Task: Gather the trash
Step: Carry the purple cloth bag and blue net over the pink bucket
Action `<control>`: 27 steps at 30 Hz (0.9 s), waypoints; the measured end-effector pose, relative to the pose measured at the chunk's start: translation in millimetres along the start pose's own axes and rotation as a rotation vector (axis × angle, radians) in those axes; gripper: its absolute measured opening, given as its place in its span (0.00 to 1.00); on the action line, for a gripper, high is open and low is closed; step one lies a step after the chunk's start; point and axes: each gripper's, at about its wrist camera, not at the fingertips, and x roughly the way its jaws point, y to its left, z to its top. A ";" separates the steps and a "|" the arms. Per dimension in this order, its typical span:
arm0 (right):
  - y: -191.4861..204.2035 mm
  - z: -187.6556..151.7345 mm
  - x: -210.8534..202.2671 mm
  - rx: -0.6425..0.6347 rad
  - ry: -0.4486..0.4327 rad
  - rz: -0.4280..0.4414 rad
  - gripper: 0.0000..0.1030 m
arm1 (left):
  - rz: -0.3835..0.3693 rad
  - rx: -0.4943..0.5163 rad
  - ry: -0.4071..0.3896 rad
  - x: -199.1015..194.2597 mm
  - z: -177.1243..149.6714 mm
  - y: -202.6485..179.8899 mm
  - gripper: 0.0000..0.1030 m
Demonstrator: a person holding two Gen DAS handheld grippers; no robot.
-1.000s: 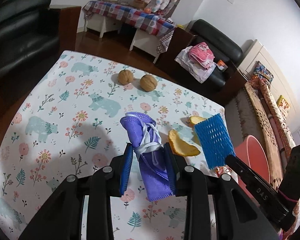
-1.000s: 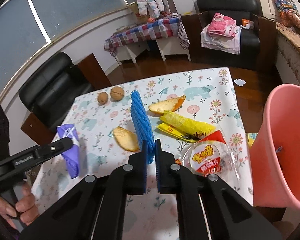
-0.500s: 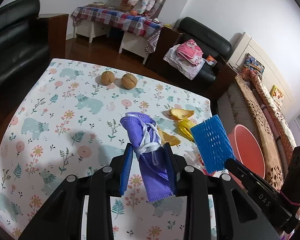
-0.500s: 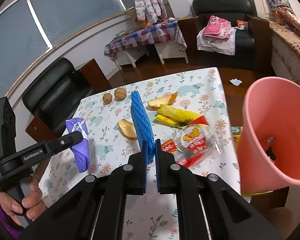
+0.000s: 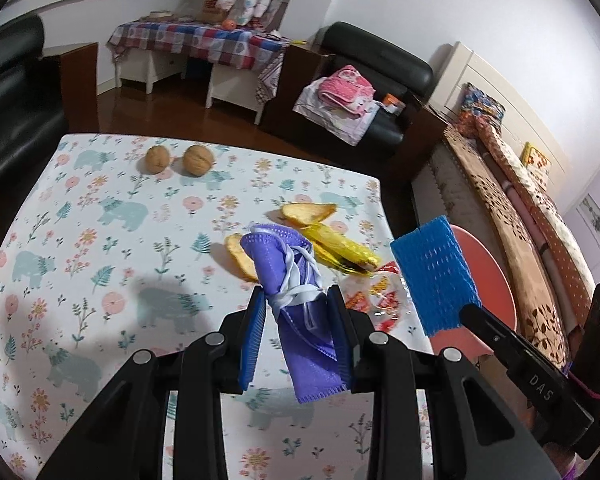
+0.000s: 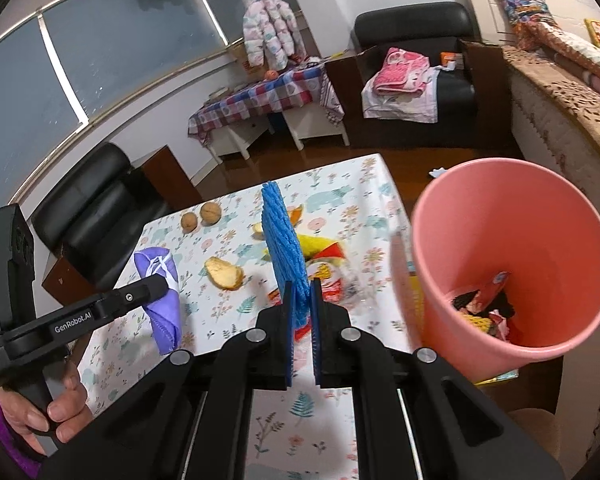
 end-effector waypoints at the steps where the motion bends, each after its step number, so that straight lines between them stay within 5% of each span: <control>1: -3.3 0.3 -2.4 0.006 -0.006 -0.005 0.07 | -0.003 0.008 0.000 0.5 0.0 -3.8 0.30; 27: -81.6 5.4 -36.4 0.160 -0.094 -0.126 0.07 | -0.092 0.166 0.012 19.4 11.3 -91.5 0.30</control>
